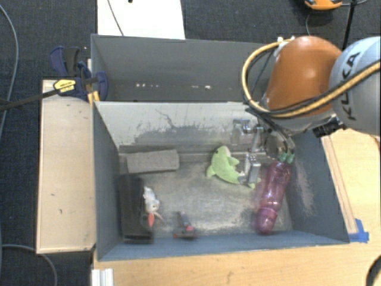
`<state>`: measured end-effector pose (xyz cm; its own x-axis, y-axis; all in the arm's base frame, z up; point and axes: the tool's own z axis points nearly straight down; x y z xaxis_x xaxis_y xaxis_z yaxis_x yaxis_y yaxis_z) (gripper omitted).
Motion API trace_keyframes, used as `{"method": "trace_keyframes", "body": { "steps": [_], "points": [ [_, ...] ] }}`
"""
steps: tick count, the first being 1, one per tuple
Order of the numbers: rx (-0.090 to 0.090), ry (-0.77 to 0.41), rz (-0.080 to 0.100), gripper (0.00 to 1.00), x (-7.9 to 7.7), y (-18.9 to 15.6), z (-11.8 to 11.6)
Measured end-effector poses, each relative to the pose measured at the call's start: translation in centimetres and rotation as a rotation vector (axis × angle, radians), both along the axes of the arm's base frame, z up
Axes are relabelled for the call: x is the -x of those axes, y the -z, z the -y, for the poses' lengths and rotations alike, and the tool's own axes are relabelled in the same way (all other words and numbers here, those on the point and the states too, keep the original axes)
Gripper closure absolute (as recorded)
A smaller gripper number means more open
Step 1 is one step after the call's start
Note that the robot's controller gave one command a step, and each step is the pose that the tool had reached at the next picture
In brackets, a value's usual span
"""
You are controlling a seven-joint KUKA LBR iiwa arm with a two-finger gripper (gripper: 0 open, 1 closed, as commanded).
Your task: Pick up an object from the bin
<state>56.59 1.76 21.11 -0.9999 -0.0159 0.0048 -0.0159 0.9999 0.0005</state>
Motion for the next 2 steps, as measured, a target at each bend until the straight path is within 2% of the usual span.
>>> {"method": "trace_keyframes", "body": {
  "steps": [1,2],
  "points": [
    [0.000,0.000,0.008,0.00,-0.1,-0.5,0.0],
    [0.000,-0.027,0.016,0.00,-0.8,3.5,0.8]
  ]
}}
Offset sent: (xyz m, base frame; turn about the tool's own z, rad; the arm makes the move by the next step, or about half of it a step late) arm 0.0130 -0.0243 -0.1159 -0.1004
